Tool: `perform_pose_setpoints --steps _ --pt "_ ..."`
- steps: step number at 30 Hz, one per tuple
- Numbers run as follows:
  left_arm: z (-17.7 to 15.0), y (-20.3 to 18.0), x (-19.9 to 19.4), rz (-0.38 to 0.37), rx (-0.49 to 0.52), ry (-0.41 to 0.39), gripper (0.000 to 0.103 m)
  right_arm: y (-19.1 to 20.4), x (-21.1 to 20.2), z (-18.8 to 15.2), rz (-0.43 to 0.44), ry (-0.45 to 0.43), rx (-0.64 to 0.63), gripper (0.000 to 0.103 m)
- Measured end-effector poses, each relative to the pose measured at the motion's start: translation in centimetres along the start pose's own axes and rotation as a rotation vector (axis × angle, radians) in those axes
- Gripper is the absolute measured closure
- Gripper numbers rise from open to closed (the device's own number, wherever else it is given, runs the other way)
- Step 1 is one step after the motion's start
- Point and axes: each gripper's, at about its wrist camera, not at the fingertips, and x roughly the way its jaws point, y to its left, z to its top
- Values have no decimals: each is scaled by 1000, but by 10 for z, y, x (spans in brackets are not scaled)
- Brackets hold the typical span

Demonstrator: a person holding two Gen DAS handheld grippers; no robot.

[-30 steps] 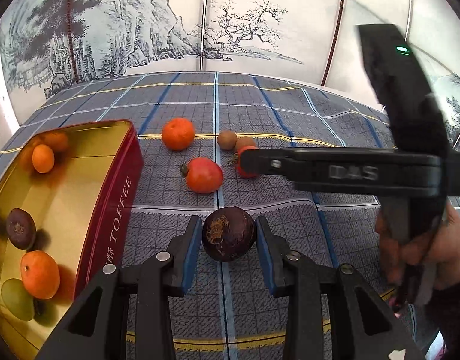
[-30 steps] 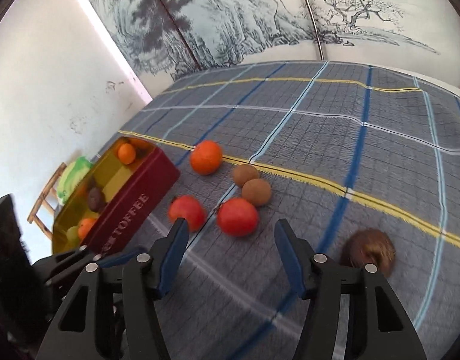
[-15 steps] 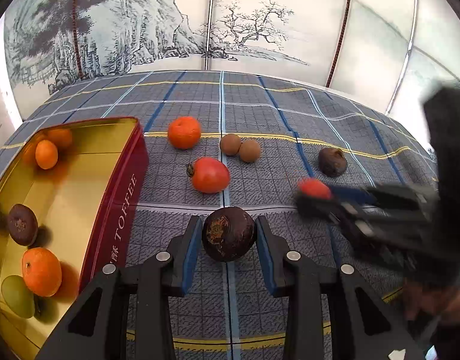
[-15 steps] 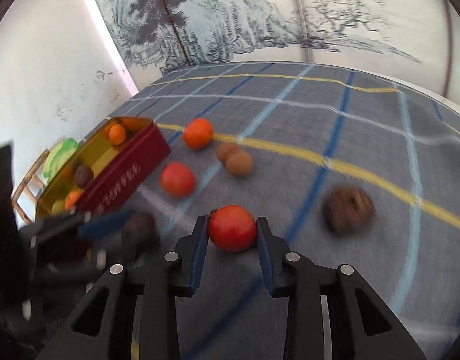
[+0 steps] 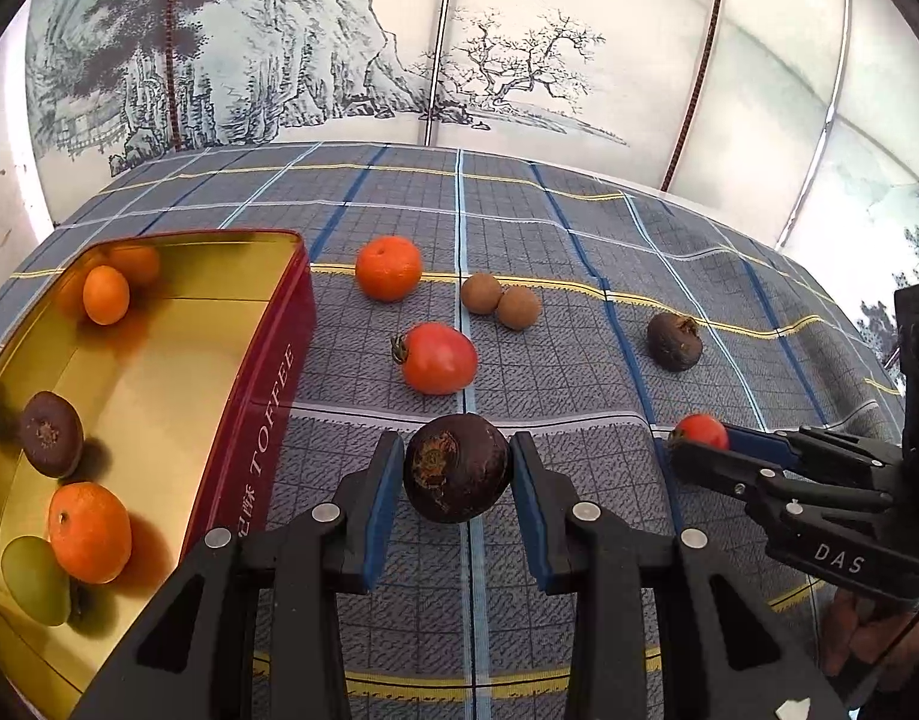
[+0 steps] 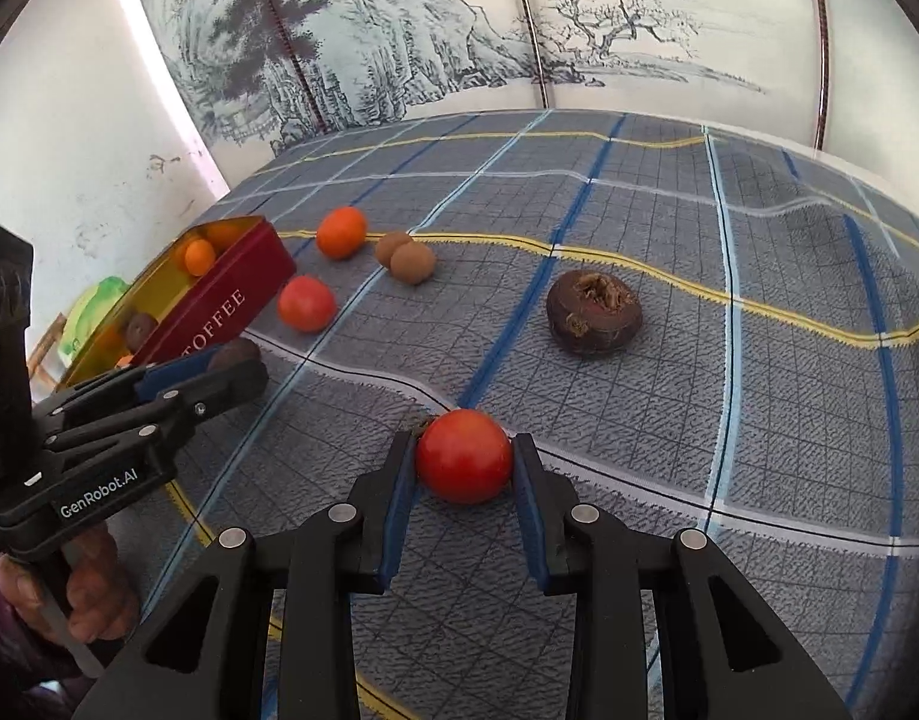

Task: Organize fruits
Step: 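Carry the dark brown fruit with the left gripper into the tin and release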

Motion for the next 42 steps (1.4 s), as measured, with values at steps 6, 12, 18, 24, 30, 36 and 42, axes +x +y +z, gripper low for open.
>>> perform_pose_setpoints --steps 6,12,18,24,30,36,42 --pt "-1 -1 -1 0 11 -1 71 -3 0 -1 4 0 12 70" --pt "-3 -2 -3 15 20 -7 71 -3 1 0 -3 0 8 70" --pt "-7 -1 -15 29 14 -51 71 -3 1 1 -12 1 10 70" --pt "-14 -1 -47 10 20 -73 71 -1 1 2 -33 4 0 70" --pt "-8 6 -91 33 43 -128 71 2 2 2 -42 4 -4 70" --pt "-7 25 -115 86 46 -145 71 2 2 2 -54 6 -15 70" --pt "-10 40 -122 143 48 -152 71 3 2 2 -67 8 -24 70"
